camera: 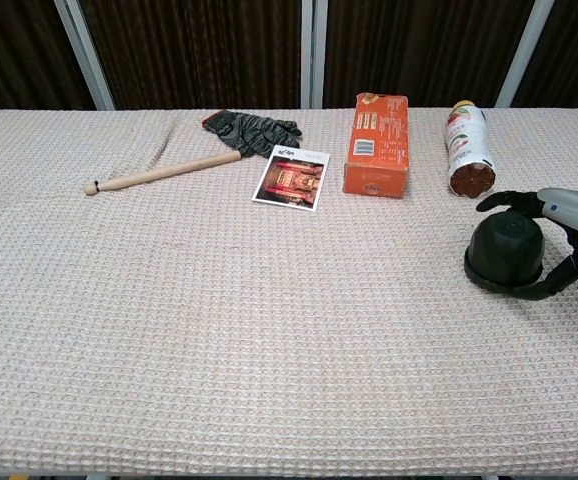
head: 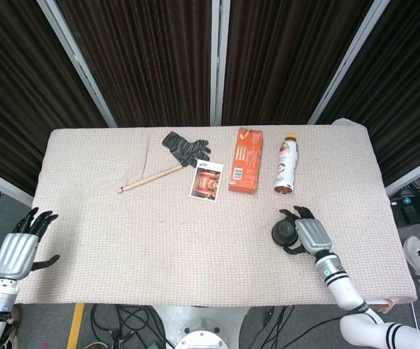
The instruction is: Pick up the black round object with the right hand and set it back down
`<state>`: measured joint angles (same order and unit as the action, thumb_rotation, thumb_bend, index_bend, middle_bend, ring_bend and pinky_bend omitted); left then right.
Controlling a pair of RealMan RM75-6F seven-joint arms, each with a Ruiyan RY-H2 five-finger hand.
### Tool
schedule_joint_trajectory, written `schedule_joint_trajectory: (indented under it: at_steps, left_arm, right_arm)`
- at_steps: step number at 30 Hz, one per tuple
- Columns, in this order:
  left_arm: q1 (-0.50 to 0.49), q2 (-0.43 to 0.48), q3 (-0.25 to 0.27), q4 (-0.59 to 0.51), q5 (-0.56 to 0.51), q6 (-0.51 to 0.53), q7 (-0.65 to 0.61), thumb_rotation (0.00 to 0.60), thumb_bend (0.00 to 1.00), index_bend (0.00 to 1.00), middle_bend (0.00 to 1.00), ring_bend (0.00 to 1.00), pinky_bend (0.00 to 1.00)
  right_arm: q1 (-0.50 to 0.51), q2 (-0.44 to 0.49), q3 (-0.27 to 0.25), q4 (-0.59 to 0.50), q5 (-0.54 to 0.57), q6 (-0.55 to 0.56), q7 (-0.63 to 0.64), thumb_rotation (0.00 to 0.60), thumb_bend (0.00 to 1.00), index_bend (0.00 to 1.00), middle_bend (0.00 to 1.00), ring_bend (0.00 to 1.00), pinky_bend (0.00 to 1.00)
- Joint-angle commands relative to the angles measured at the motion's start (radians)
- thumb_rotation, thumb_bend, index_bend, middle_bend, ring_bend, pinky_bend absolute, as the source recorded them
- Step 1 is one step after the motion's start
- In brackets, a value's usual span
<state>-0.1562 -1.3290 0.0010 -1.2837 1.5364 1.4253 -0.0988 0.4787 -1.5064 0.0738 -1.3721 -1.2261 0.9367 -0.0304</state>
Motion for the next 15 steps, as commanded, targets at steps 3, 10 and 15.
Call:
schedule_joint_trajectory:
  at_steps: [3,10,15]
  left_arm:
    - [0.001,0.004,-0.002,-0.005,0.005,0.009,0.000,0.600,0.12,0.16,0.13,0.00,0.18]
    - [0.001,0.006,0.000,-0.009,0.008,0.008,0.000,0.600,0.12,0.16,0.13,0.00,0.18]
    - [0.000,0.008,-0.002,-0.012,0.008,0.009,0.000,0.600,0.12,0.16,0.13,0.00,0.18]
  right_arm:
    - [0.000,0.019,-0.004,-0.021,-0.019,0.006,0.007,0.600,0.03,0.00,0.18,0.00,0.00]
    - [-0.012,0.045,-0.002,-0.049,-0.027,0.030,0.004,0.600,0.03,0.00,0.16,0.00,0.00]
    - [-0.017,0.056,0.002,-0.067,-0.033,0.046,0.000,0.600,0.03,0.00,0.17,0.00,0.00]
